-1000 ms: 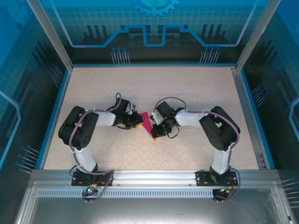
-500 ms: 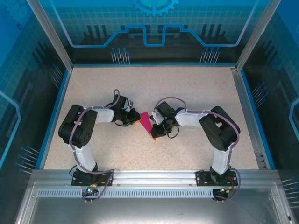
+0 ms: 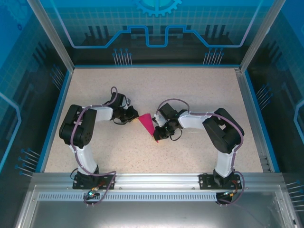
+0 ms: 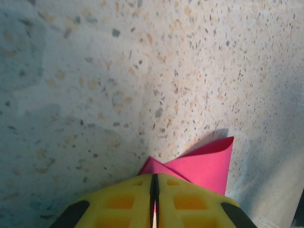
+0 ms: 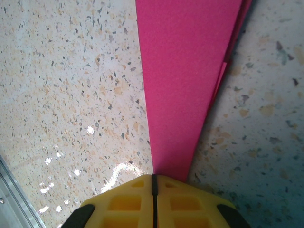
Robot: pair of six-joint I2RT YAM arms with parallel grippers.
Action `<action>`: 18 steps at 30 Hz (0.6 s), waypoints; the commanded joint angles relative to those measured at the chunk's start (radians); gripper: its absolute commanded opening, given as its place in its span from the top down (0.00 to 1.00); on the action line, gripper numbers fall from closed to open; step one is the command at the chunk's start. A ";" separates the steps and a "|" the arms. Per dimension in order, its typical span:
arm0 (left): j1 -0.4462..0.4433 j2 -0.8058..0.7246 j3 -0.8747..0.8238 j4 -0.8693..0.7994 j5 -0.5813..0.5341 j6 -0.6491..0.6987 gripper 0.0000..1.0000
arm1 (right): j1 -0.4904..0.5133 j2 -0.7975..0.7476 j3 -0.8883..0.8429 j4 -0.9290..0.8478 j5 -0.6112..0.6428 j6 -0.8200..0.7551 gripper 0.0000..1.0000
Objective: Fold a paper plane with a square sheet of paper (pick it up from the middle)
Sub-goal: Fold the wing for the fifth time at the center of the table.
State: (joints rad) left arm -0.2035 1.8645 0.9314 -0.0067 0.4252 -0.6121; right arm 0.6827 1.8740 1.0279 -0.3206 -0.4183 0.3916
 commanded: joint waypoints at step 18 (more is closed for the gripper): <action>0.018 -0.191 0.000 -0.101 -0.201 0.064 0.83 | 0.012 0.050 -0.052 -0.111 0.065 -0.003 0.93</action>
State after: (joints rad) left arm -0.1955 1.7397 0.9581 -0.0929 0.2569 -0.5659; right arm 0.6827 1.8740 1.0271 -0.3176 -0.4187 0.3916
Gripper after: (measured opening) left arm 0.161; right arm 0.070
